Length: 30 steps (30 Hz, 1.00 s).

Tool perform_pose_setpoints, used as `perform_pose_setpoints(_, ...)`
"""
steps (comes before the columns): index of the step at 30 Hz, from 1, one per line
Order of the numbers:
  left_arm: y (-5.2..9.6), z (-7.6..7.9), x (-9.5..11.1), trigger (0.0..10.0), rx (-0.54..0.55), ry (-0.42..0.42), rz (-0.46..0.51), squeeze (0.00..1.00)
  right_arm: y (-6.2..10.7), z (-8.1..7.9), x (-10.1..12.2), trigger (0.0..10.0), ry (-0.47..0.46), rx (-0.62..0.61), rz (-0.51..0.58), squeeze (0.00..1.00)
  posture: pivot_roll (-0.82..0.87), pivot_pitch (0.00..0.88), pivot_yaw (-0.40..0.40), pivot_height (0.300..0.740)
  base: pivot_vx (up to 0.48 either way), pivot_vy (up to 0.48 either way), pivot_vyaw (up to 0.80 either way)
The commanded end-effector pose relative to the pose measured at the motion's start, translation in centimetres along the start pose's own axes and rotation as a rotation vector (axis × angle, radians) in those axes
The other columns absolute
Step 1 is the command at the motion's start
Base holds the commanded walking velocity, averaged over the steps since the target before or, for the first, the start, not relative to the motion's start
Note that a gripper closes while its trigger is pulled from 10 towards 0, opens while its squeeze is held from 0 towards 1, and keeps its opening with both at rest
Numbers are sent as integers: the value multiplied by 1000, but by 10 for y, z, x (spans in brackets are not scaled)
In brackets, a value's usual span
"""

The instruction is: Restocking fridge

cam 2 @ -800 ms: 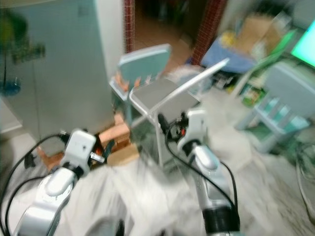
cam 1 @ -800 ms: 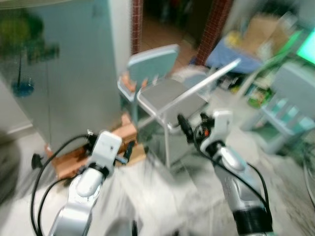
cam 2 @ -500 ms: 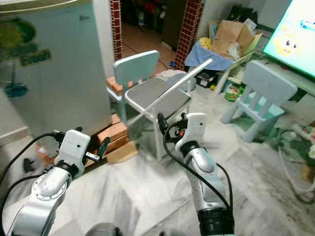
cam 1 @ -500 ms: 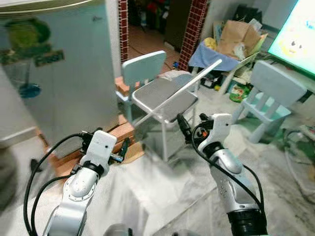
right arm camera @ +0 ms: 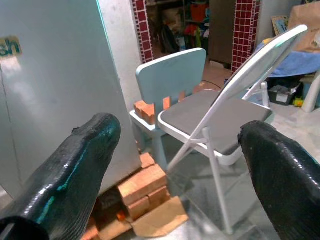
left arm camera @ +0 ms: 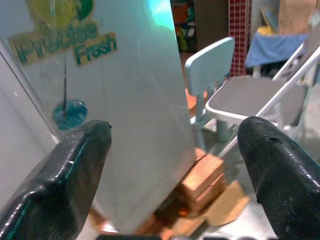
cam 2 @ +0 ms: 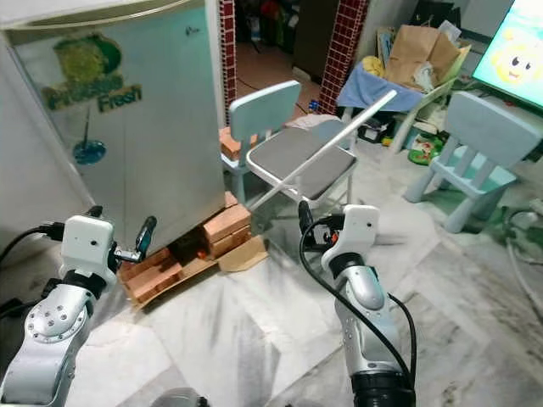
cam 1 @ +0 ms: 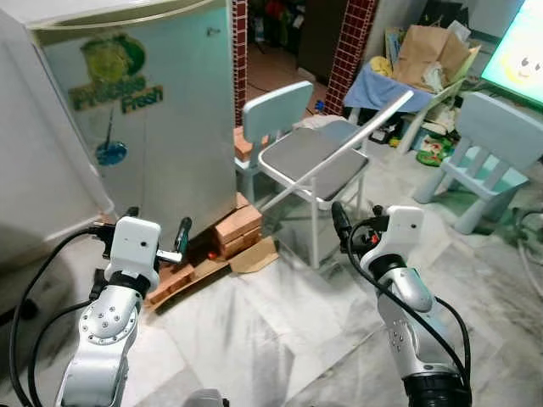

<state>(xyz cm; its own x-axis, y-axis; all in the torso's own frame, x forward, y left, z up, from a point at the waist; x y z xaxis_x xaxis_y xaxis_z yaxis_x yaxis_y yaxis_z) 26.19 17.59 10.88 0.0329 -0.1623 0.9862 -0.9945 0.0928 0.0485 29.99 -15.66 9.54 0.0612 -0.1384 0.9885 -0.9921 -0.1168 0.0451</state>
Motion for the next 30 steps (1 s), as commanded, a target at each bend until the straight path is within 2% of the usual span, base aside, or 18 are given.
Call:
perform_pose_setpoints(1,-3,9,-4,10000,-25,53,-19,0,2,11,2,10000,0,-42,11,0,128,0,-9,740,0,480,0)
perform_pose_setpoints(5,-8,7,-1,10000,-26,24,16,0,2,13,12,10000,33,-48,57,0,114,0,-2,740,0,478,0)
perform_pose_setpoints(9,-10,11,-3,10000,-62,70,14,0,3,18,10,10000,65,-73,39,0,109,0,-7,740,0,455,0)
perform_pose_setpoints(14,-8,9,-4,10000,-40,77,20,0,3,15,7,10000,61,-39,26,0,106,0,-21,740,0,425,0)
perform_pose_setpoints(21,-8,9,-6,10000,-11,101,13,0,-3,5,10,10000,72,19,26,0,109,0,-37,740,304,373,0)
perform_pose_setpoints(25,-12,13,-1,10000,-33,79,40,0,-7,0,19,10000,70,27,63,0,111,0,-47,740,308,370,0)
perform_pose_setpoints(30,-11,16,-2,10000,-37,81,33,0,-5,-2,13,10000,67,29,34,0,111,0,-51,740,319,358,0)
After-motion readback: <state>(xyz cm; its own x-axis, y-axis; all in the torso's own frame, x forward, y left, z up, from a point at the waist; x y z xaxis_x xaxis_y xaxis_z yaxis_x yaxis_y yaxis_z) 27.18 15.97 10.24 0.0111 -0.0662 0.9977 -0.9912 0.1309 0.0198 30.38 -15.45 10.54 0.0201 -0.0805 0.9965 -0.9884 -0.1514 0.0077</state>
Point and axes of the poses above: a point about 5 cm out from each wrist's last joint towards the gripper, its own y axis pointing back from the gripper into the wrist, its own x axis along the axis of the wrist's last joint, z = x × y, the point moved 2 cm from there along -y, pointing out of the wrist towards the gripper, and after that the axes turned 2 degrees about y, right-handed, at the moved point
